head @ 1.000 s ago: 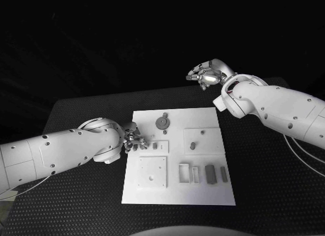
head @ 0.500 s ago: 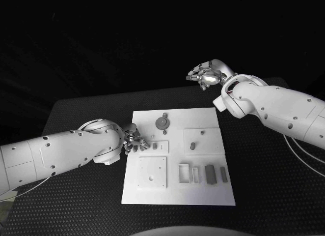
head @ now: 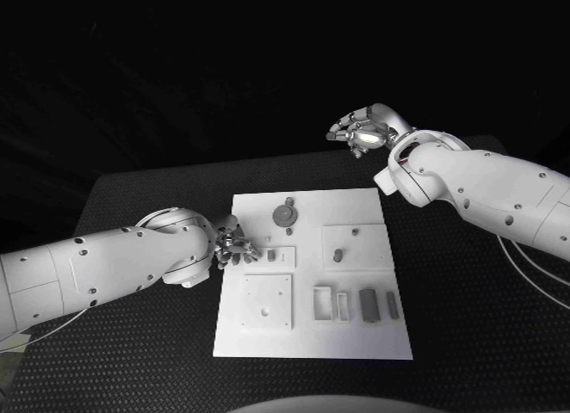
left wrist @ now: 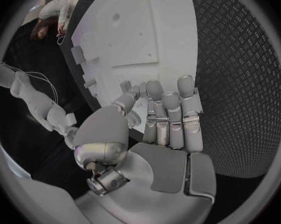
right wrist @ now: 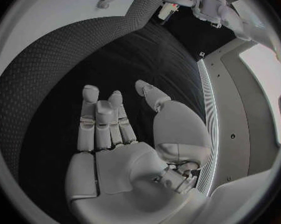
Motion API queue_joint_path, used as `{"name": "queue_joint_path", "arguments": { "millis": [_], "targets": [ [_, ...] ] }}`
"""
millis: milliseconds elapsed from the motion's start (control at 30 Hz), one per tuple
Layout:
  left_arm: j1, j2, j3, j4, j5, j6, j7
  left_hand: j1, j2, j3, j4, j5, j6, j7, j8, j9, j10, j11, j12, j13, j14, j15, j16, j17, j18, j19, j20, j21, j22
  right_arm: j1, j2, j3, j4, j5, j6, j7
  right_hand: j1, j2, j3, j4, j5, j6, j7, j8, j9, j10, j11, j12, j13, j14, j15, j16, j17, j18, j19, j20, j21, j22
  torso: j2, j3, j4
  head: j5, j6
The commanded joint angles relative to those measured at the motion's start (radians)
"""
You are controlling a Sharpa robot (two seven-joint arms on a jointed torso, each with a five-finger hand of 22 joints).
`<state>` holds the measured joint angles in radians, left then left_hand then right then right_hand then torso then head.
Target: Assemble the parts on the task board
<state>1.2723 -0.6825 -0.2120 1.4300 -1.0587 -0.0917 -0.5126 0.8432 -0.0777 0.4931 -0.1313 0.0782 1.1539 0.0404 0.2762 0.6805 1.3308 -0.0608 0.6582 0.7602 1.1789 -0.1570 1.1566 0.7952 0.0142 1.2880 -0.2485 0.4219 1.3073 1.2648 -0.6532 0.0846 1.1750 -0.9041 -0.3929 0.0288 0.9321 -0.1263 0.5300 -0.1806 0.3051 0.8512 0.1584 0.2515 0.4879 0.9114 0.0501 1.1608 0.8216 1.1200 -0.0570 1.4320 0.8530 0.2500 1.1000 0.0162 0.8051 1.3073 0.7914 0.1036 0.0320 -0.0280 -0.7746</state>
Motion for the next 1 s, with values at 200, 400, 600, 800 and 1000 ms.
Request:
{"name": "queue_joint_path", "arguments": {
  "millis": [200, 400, 600, 800, 1000],
  "targets": [
    [-0.001, -0.001, -0.001, -0.009, 0.005, 0.013, 0.001, 0.011, 0.013, -0.004, -0.013, -0.001, 0.000, 0.003, -0.002, 0.000, -0.004, -0.004, 0.007, 0.002, -0.001, -0.004, 0.009, -0.002, 0.007, -0.002, -0.004, 0.002, 0.018, -0.002, 0.000, 0.000, 0.000, 0.001, 0.010, 0.007, -0.009, -0.003, 0.001, 0.006, 0.004, -0.001, 0.005, -0.005, -0.002, -0.008, 0.002, 0.006, -0.002, -0.009, 0.000, -0.005, 0.001, 0.012, 0.000, -0.005, -0.003, 0.019, 0.001, -0.0002, 0.0005, 0.000, 0.000],
    [-0.001, 0.004, 0.000, -0.008, 0.009, 0.019, 0.002, -0.001, -0.004, -0.013, -0.008, -0.003, 0.000, 0.003, -0.002, -0.001, -0.005, -0.004, 0.008, 0.003, -0.002, -0.004, 0.011, -0.005, 0.006, -0.002, -0.004, 0.001, 0.018, -0.002, 0.001, 0.000, 0.000, 0.001, 0.011, 0.008, -0.009, -0.003, 0.001, 0.006, 0.004, -0.001, 0.005, -0.005, -0.002, -0.008, 0.002, 0.006, -0.002, -0.009, 0.000, -0.005, 0.001, 0.012, 0.000, -0.005, -0.003, 0.019, 0.001, -0.0004, 0.0008, 0.000, -0.001],
    [-0.001, 0.006, 0.000, -0.008, 0.011, 0.016, 0.004, -0.010, -0.017, -0.016, 0.002, -0.007, -0.001, 0.003, -0.001, -0.002, -0.005, -0.004, 0.009, 0.003, -0.003, -0.004, 0.013, -0.007, 0.006, -0.002, -0.005, 0.000, 0.017, -0.002, 0.001, 0.000, 0.000, 0.001, 0.011, 0.008, -0.009, -0.003, 0.001, 0.006, 0.003, -0.001, 0.005, -0.005, -0.002, -0.008, 0.002, 0.006, -0.002, -0.009, 0.000, -0.005, 0.001, 0.012, 0.000, -0.005, -0.003, 0.019, 0.000, 0.0003, 0.0003, 0.000, -0.001],
    [-0.001, 0.006, 0.000, -0.007, 0.011, 0.007, 0.006, -0.023, -0.041, -0.017, 0.021, -0.011, -0.001, 0.002, 0.000, -0.003, -0.005, -0.005, 0.011, 0.003, -0.004, -0.006, 0.016, -0.010, 0.006, -0.001, -0.007, -0.001, 0.017, -0.002, 0.000, 0.000, 0.000, 0.001, 0.011, 0.007, -0.009, -0.003, 0.001, 0.006, 0.003, -0.001, 0.005, -0.005, -0.002, -0.008, 0.002, 0.006, -0.002, -0.009, 0.000, -0.005, 0.001, 0.012, -0.001, -0.005, -0.003, 0.019, 0.000, 0.0009, 0.0002, 0.000, -0.002],
    [-0.001, 0.007, 0.000, -0.006, 0.008, -0.004, 0.009, -0.027, -0.058, -0.014, 0.040, -0.013, 0.004, -0.001, 0.004, -0.003, -0.001, -0.008, 0.017, 0.006, 0.000, -0.008, 0.025, -0.011, 0.007, 0.005, -0.009, 0.002, 0.018, -0.003, 0.000, 0.000, 0.000, 0.001, 0.011, 0.008, -0.009, -0.003, 0.001, 0.006, 0.003, -0.001, 0.006, -0.005, -0.002, -0.008, 0.002, 0.006, -0.002, -0.009, 0.000, -0.005, 0.001, 0.012, -0.001, -0.005, -0.003, 0.019, 0.000, 0.0012, -0.0005, 0.001, -0.002]
  ]
}}
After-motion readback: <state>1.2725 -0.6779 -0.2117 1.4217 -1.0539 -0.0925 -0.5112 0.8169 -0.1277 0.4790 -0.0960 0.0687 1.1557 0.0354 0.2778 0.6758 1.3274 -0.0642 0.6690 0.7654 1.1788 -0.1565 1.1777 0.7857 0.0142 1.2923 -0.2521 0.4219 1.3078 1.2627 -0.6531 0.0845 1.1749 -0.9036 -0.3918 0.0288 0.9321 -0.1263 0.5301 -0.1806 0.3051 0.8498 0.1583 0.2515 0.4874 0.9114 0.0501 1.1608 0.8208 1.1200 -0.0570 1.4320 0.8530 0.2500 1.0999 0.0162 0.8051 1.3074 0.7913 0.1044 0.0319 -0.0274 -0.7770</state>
